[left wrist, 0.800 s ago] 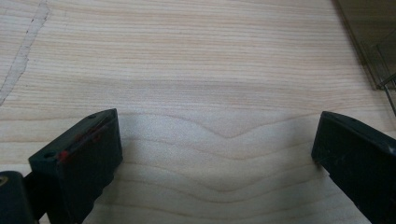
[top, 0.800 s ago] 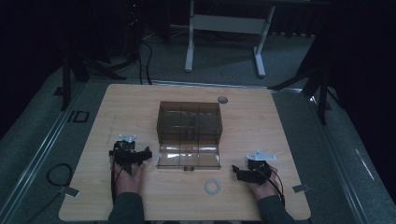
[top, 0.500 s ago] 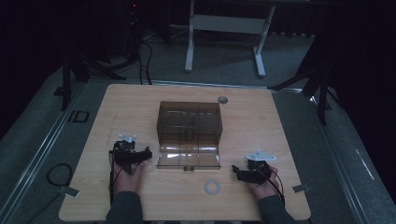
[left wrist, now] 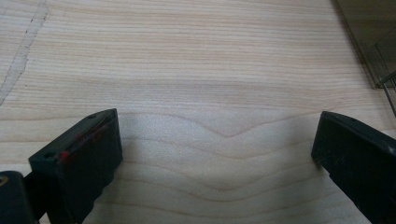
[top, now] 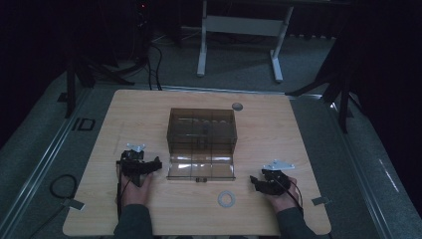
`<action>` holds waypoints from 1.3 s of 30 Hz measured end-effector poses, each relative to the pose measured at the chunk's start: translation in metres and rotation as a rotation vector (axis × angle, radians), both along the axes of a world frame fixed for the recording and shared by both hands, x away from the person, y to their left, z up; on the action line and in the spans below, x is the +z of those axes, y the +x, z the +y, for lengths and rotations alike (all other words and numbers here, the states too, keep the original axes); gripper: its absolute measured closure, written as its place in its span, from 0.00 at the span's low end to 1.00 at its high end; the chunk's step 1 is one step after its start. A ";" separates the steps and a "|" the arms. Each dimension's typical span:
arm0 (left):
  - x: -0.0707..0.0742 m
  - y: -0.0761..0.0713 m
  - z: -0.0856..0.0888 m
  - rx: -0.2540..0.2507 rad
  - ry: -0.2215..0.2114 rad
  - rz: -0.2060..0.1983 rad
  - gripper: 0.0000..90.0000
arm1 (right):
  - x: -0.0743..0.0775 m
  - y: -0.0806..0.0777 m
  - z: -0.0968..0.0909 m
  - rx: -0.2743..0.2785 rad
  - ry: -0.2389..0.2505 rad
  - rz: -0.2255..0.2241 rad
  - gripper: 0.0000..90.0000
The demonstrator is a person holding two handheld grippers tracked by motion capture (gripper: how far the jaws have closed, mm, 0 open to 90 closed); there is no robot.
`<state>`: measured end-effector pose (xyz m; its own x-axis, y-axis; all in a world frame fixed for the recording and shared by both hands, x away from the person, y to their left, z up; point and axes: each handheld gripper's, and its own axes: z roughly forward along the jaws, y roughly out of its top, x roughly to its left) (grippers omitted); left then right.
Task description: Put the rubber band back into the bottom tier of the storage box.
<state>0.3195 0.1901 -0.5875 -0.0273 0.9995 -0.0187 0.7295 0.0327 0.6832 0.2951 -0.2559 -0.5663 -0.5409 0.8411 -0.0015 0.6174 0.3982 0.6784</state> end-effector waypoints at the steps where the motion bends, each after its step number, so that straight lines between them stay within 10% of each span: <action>1: 0.000 0.000 0.000 0.000 0.000 0.000 0.02 | 0.001 0.000 -0.001 0.001 0.009 0.008 0.51; 39: 0.000 -0.001 0.000 -0.004 -0.002 0.001 0.02 | 0.059 0.014 0.014 0.244 -0.150 0.158 0.66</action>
